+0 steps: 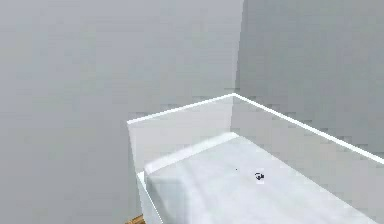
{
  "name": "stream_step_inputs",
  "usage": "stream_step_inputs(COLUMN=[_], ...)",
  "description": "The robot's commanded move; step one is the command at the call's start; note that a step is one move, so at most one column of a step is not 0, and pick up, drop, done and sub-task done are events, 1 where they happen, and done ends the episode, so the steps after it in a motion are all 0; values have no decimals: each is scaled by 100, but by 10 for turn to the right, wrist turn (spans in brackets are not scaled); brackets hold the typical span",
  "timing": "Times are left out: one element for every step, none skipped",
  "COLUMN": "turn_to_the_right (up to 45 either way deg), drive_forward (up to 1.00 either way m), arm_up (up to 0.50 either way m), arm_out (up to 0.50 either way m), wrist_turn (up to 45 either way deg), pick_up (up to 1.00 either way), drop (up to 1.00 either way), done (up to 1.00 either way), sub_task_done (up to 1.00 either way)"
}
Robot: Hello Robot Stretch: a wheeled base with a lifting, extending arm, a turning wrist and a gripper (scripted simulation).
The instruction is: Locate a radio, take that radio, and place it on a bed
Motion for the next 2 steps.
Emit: stream_step_inputs(turn_to_the_right=[0, 0], drive_forward=[0, 0], arm_up=[10, 0], arm_out=[0, -8], wrist_turn=[0, 0], pick_up=[0, 0], drop=[0, 0], done=[0, 0], sub_task_done=[0, 0])
